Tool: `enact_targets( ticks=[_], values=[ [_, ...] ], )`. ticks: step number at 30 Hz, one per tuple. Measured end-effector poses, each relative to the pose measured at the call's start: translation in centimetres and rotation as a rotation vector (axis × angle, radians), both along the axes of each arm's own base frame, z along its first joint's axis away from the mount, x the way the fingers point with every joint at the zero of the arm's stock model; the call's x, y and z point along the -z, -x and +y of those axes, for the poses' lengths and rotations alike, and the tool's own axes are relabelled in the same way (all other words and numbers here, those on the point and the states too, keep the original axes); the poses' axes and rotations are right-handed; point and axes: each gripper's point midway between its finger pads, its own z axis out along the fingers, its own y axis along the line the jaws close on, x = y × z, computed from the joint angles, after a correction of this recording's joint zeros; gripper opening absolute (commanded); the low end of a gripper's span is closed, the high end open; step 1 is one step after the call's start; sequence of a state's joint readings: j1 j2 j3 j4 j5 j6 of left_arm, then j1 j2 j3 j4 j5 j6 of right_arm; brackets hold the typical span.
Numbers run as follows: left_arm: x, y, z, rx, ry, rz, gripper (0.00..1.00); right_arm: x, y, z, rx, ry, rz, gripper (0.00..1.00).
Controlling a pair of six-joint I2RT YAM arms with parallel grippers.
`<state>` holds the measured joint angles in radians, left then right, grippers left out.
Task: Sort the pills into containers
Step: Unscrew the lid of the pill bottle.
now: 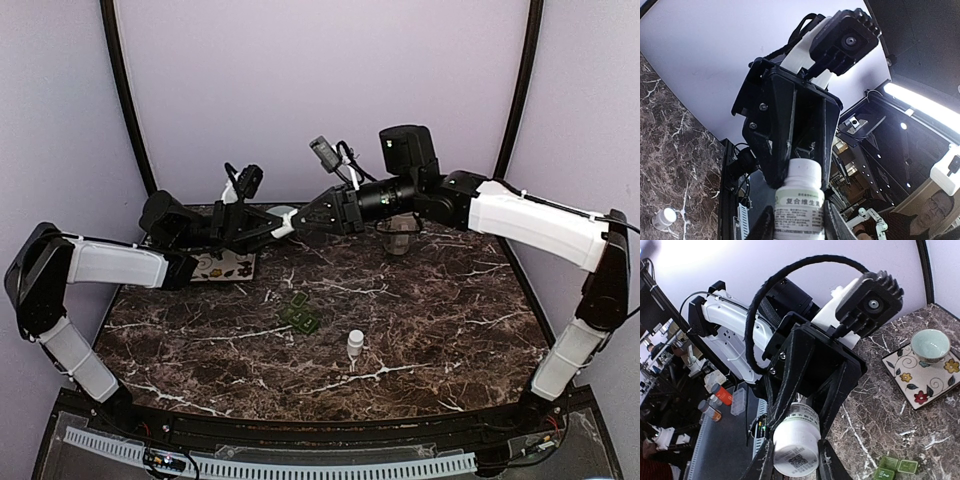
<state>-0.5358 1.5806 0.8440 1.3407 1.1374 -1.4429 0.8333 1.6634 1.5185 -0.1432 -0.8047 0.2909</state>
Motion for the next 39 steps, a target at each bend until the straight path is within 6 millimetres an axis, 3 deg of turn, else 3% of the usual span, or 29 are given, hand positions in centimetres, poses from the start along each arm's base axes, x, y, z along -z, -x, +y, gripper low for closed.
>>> enact_targets(
  ticks=[11, 15, 19, 24, 31, 39],
  values=[
    [-0.5, 1.0, -0.1, 0.125, -0.012, 0.015, 0.0, -0.2, 1.0, 0.1, 0.028, 0.051, -0.237, 0.03],
    [-0.7, 1.4, 0.0, 0.146, -0.016, 0.003, 0.0, -0.5, 1.2, 0.2, 0.044, 0.057, -0.292, 0.12],
    [-0.8, 1.5, 0.1, 0.152, -0.017, -0.003, 0.0, -0.6, 1.3, 0.2, 0.048, 0.06, -0.313, 0.36],
    [-0.9, 1.4, 0.1, 0.144, -0.011, -0.01, 0.0, 0.2, 1.0, 0.0, 0.066, 0.094, -0.297, 0.56],
    [-0.6, 1.1, 0.0, 0.126, -0.022, -0.039, 0.0, 0.3, 0.7, -0.3, 0.084, 0.106, -0.27, 0.64],
    [-0.5, 0.6, -0.1, 0.064, -0.043, -0.114, 0.0, -0.7, 1.0, -1.5, 0.113, 0.092, -0.227, 0.64]
  ],
)
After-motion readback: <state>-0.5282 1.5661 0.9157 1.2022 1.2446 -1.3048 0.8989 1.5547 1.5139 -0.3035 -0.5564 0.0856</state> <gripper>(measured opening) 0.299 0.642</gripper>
